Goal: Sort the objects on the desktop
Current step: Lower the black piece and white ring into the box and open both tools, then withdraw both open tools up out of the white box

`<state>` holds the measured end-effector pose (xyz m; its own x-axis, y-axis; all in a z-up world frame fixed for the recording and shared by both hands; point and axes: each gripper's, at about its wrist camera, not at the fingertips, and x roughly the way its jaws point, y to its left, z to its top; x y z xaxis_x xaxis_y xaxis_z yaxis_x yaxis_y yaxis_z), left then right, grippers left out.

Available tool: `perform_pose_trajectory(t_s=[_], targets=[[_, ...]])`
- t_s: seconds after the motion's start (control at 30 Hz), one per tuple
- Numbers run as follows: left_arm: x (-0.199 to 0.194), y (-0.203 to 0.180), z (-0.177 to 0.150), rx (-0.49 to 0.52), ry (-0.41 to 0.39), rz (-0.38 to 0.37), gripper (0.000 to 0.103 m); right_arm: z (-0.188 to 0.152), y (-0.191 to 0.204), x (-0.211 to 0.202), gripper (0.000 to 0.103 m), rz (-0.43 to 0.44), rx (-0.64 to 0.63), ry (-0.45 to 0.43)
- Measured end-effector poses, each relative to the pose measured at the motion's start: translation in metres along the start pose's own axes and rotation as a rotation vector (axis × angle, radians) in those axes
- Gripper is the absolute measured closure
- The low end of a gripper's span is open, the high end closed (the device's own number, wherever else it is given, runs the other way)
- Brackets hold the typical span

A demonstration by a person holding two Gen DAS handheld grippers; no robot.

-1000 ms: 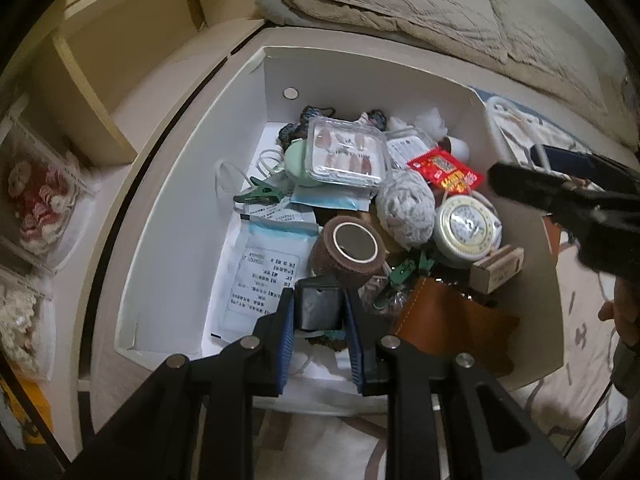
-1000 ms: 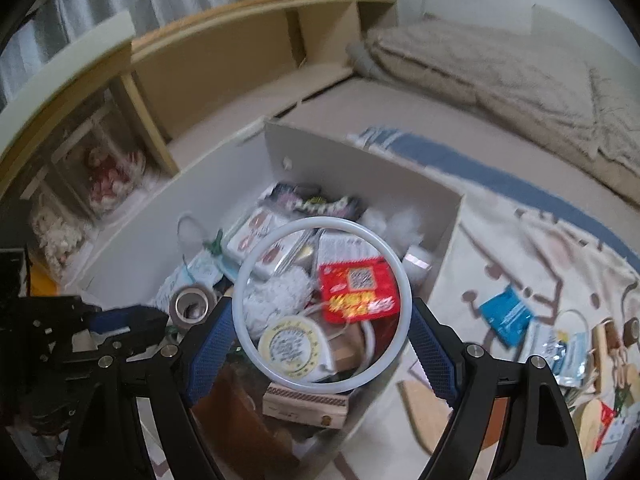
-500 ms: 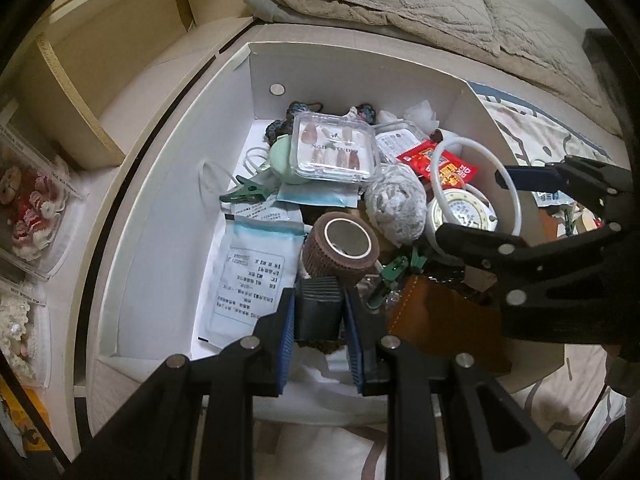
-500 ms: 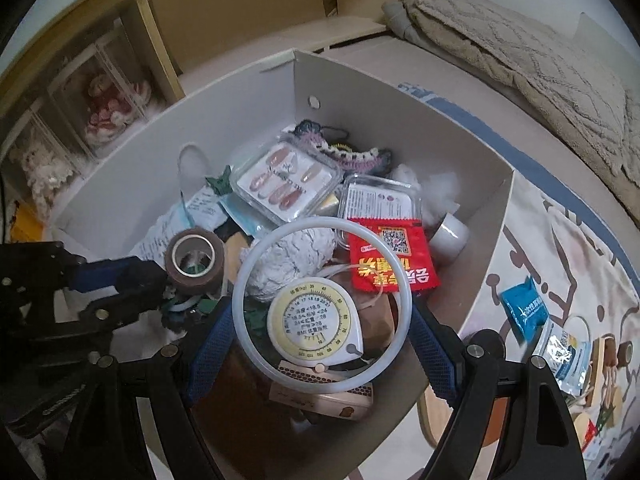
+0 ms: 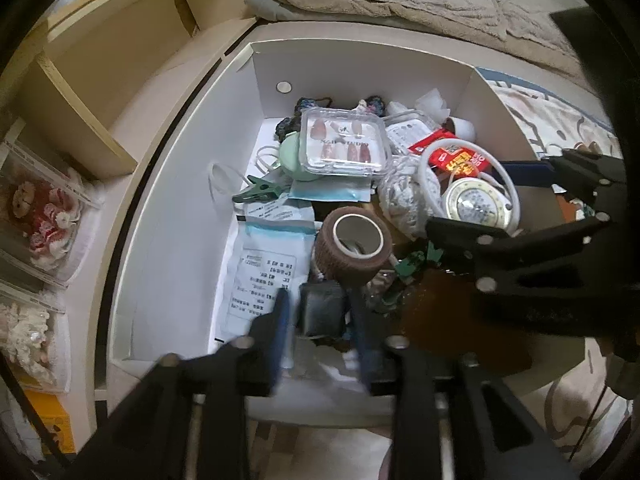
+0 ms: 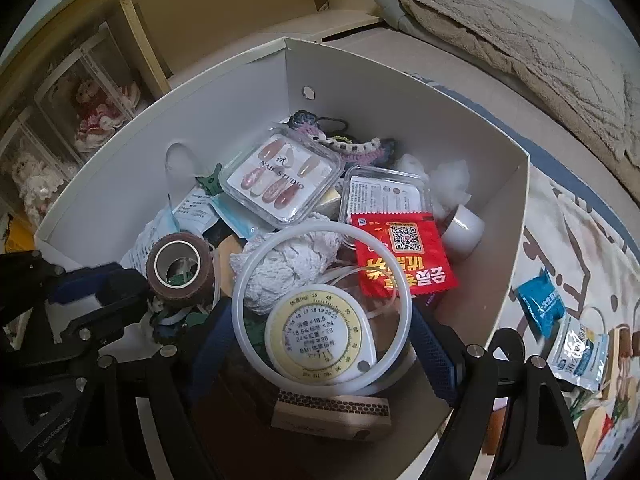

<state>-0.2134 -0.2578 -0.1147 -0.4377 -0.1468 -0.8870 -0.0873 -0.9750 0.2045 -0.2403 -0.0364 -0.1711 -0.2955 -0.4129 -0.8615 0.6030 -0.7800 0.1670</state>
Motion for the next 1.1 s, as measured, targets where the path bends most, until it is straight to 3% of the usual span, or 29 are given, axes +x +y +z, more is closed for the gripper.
perform_pose_trajectory(t_s=[0.17,0.33,0.43,0.53,0.7,0.9,1.1], targets=[[-0.002,0.001,-0.001,0.000,-0.006,-0.002,0.057,-0.004,0.003,-0.011,0.010,0.006,-0.018,-0.028],[-0.008,0.001,0.000,-0.010,-0.023,0.007,0.042,-0.008,-0.004,-0.027,0.010,0.011,0.013,-0.094],[-0.014,0.001,0.002,-0.018,-0.039,-0.003,0.033,-0.011,-0.011,-0.035,0.002,0.021,0.034,-0.115],[-0.019,-0.001,0.002,-0.020,-0.049,-0.007,0.029,-0.015,-0.013,-0.045,0.002,0.028,0.021,-0.156],[-0.032,-0.005,0.001,-0.030,-0.104,0.030,0.014,-0.019,-0.013,-0.063,0.000,0.024,0.007,-0.221],[-0.046,-0.003,0.004,-0.064,-0.141,0.020,0.007,-0.027,-0.013,-0.083,0.000,-0.002,0.002,-0.277],[-0.063,-0.005,0.007,-0.088,-0.188,0.026,0.006,-0.032,-0.019,-0.106,0.000,-0.068,0.009,-0.342]])
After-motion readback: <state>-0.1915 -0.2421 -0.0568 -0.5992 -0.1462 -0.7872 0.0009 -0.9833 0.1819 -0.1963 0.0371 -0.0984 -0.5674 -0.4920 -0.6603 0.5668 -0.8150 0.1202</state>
